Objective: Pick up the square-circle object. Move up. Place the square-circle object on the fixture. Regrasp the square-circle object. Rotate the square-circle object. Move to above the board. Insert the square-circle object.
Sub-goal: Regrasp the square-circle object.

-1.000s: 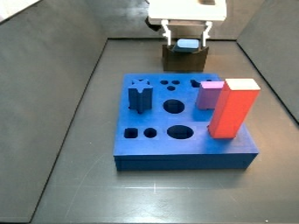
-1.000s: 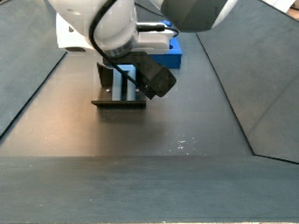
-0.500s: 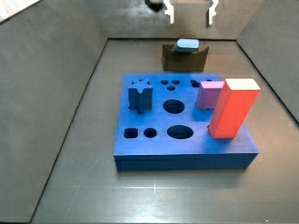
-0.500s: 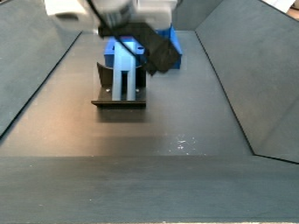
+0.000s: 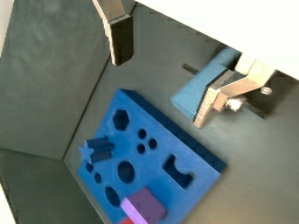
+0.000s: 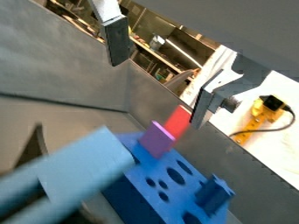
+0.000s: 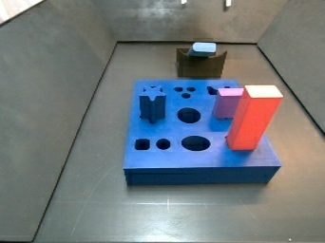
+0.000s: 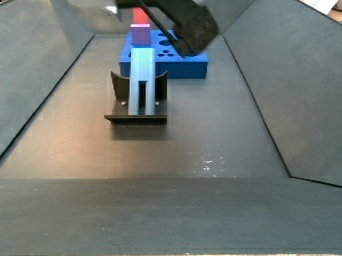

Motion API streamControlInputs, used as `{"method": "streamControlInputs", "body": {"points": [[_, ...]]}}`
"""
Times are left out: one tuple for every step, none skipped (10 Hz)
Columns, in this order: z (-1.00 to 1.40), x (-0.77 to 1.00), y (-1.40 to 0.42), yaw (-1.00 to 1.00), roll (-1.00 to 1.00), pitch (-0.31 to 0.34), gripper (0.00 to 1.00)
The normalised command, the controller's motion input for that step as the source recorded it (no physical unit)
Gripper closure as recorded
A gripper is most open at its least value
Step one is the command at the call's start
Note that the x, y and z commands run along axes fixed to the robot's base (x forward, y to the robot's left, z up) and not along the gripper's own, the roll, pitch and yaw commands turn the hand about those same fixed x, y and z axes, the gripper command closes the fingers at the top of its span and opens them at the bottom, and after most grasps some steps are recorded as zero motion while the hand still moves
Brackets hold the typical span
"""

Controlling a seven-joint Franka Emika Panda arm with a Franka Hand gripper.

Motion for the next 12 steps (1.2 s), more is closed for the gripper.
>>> {"method": "streamControlInputs", "body": {"points": [[-0.03, -1.0, 0.0, -0.05, -0.01, -0.088, 0.0], [-0.01, -1.0, 0.0, -0.03, 0.02, -0.105, 0.0], [-0.02, -1.0, 0.0, -0.01, 0.03, -0.11, 0.0], [-0.01, -1.0, -0.01, 0.01, 0.06, -0.121, 0.0], [0.0, -0.95, -0.02, 0.03, 0.08, -0.126, 0.0], [0.01, -0.76, -0.01, 0.05, 0.1, -0.12, 0.0], [0.01, -0.67, -0.01, 0.05, 0.1, -0.114, 0.0], [0.01, -0.48, -0.01, 0.06, 0.1, -0.096, 0.0], [-1.0, -0.28, -0.42, -0.92, 1.0, 0.002, 0.0], [-1.0, -0.08, -0.45, -0.92, 1.0, -0.01, 0.0], [-0.95, -0.02, -0.41, -0.92, 1.0, -0.021, 0.0], [-0.66, -0.01, -0.17, -0.93, 1.0, -0.05, 0.0]]}}
